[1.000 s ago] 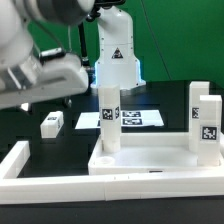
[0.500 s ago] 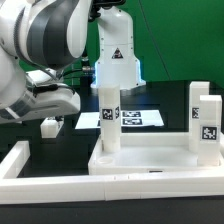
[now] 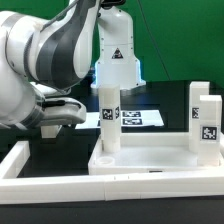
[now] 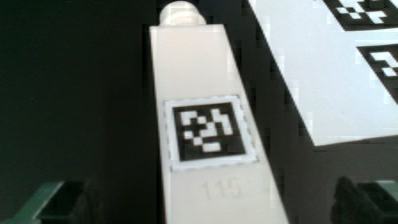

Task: Assemble desk

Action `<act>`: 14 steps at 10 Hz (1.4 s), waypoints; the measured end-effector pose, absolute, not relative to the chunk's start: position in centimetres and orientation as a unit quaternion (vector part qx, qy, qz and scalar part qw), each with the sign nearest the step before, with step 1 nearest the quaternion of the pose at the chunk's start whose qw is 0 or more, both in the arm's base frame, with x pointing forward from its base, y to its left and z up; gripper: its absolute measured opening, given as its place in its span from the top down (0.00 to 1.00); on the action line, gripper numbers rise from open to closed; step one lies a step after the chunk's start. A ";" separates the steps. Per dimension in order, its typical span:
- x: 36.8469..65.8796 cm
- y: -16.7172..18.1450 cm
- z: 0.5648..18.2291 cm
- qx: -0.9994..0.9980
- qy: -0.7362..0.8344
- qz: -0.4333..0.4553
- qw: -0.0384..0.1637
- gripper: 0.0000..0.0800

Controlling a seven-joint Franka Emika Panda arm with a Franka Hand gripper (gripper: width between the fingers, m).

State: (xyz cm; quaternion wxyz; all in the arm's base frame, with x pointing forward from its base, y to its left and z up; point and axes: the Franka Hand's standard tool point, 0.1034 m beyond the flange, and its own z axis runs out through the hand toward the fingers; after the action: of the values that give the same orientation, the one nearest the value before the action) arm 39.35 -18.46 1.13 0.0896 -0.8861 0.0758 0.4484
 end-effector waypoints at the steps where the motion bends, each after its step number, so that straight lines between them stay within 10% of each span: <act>1: 39.3 -18.5 1.1 -0.886 0.076 0.448 0.089 0.19; 5: 39.3 -18.5 1.1 -0.886 0.076 0.449 0.089 0.64; 12: 39.5 -18.6 1.5 -0.886 0.071 0.450 0.089 0.64; 14: 42.2 -18.9 6.8 -0.893 0.066 0.433 0.100 0.64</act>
Offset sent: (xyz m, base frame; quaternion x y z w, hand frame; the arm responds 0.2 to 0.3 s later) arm 0.0000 0.0000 0.0000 0.0000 0.0000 0.0000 1.0000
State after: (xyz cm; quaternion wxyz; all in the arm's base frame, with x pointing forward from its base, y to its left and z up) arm 42.23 -18.87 6.75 0.1003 -0.8932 0.0657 0.4334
